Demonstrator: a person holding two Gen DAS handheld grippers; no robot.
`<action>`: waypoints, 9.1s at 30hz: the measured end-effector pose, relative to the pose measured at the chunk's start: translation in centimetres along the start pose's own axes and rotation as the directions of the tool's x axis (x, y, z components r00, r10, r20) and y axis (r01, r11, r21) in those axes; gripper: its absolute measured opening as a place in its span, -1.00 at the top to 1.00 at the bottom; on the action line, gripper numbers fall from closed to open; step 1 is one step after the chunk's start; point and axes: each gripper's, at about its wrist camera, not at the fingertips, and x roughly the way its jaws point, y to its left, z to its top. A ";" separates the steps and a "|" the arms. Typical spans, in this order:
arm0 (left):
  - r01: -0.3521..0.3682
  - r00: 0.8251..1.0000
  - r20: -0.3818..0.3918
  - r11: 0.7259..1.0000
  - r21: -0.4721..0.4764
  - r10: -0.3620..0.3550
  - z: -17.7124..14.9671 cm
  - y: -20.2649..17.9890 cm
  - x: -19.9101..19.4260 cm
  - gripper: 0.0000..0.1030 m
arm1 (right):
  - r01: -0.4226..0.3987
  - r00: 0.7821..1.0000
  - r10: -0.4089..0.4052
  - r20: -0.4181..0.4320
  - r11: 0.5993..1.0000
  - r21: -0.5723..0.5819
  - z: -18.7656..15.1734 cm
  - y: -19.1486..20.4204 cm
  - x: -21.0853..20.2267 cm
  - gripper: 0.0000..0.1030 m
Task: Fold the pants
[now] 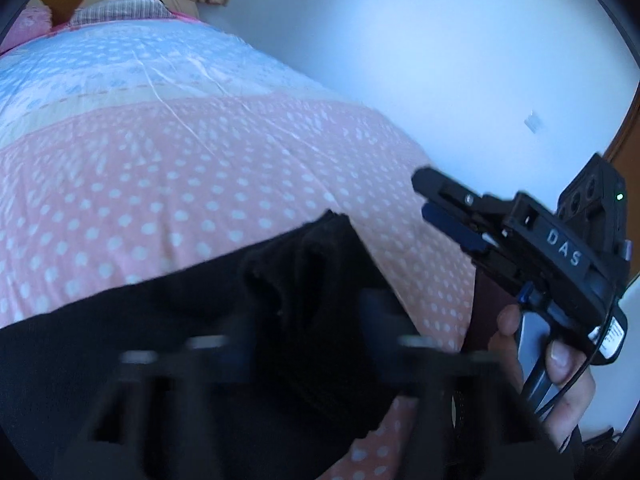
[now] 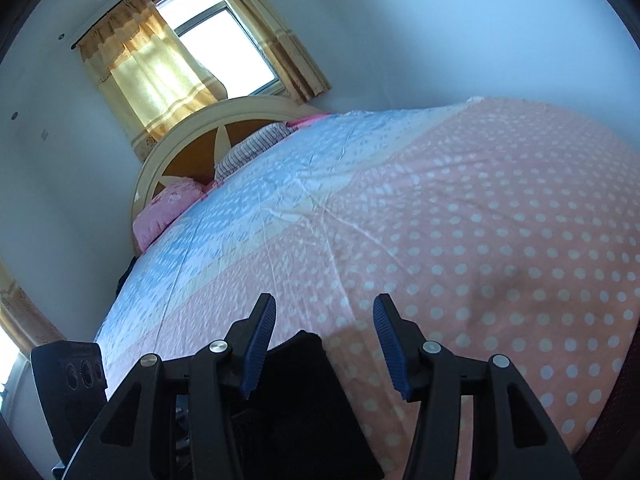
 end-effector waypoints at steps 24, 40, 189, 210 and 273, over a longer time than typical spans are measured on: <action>0.151 0.986 0.090 0.974 -0.171 -0.137 0.0 3.8 -8.8 0.80 | -0.001 0.997 0.010 0.078 0.994 -0.110 -1.5 2.3 -1.2 -0.11; 0.212 0.967 0.219 0.877 -0.432 -0.127 -5.5 13.9 -17.5 0.80 | -0.244 0.967 0.254 -0.029 0.883 -0.402 -6.7 11.0 -2.4 -0.11; -0.648 0.654 0.061 0.600 -0.469 0.754 -25.5 33.8 -36.3 0.36 | -0.683 0.727 0.264 -0.634 0.373 -0.628 -27.4 32.4 1.9 -0.28; -0.188 0.854 0.361 0.868 -0.459 0.376 -17.8 23.3 -39.2 0.54 | -0.536 0.844 0.335 -0.419 0.534 -0.654 -17.5 29.0 -1.9 -0.28; -0.447 0.850 0.204 0.870 -0.210 0.486 -13.3 17.0 -21.1 -0.39 | -0.401 0.795 0.099 -0.598 0.826 -0.397 -12.3 14.8 3.0 -0.11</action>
